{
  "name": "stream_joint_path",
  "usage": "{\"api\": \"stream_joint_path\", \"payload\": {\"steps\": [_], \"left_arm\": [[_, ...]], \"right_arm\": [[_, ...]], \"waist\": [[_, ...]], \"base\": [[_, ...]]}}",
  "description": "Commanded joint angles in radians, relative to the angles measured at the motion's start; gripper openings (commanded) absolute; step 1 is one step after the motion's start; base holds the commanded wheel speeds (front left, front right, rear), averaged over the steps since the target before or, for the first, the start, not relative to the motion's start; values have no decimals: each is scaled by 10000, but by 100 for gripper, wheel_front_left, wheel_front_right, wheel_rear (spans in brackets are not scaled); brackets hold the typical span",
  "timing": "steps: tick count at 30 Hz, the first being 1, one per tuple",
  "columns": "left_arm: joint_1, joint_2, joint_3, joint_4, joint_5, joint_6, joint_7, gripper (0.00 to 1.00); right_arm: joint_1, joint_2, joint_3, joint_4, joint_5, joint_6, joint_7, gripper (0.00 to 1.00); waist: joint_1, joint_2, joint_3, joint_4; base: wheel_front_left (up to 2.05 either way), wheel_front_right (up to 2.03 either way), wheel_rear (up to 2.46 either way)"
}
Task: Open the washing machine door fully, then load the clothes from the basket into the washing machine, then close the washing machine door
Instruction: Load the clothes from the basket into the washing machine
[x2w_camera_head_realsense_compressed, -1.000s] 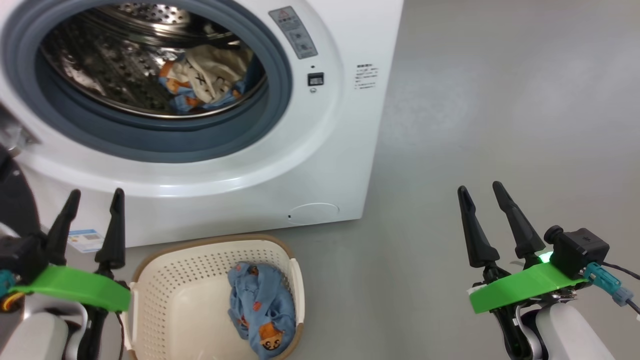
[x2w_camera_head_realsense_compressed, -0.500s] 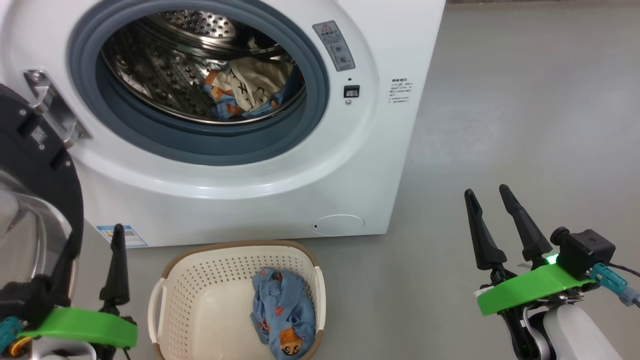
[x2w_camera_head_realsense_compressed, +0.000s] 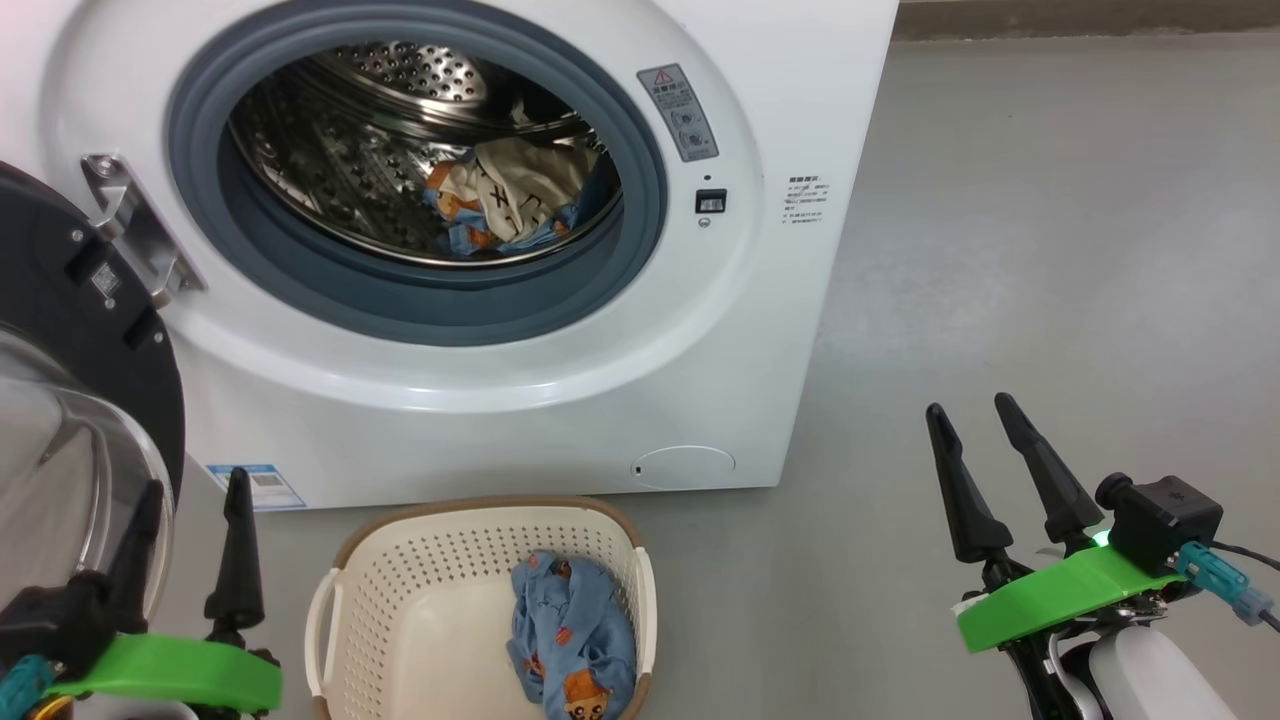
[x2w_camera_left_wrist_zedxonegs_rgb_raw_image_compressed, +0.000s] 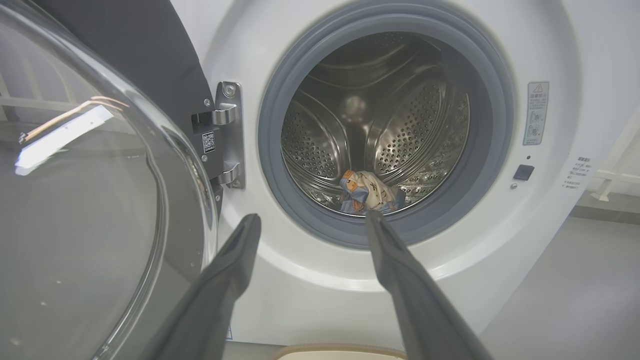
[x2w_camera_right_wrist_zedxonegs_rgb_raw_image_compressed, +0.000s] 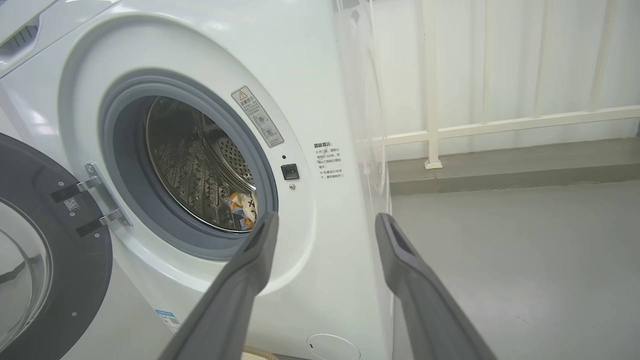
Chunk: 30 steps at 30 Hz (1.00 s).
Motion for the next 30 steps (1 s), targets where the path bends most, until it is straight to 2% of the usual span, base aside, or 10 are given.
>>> {"api": "stream_joint_path", "payload": {"steps": [1, 30], "left_arm": [[-56, 193, 424, -247, 171, -38, -62, 100], [-89, -181, 805, 1, 448, -312, -63, 100]], "right_arm": [[-11, -104, 238, -193, 85, 75, -80, 100], [-92, -101, 245, -172, 55, 75, -80, 100]], "waist": [[0, 0, -21, -22], [0, 0, 34, -253]], "base": [[0, 0, 0], [0, 0, 0]]}}
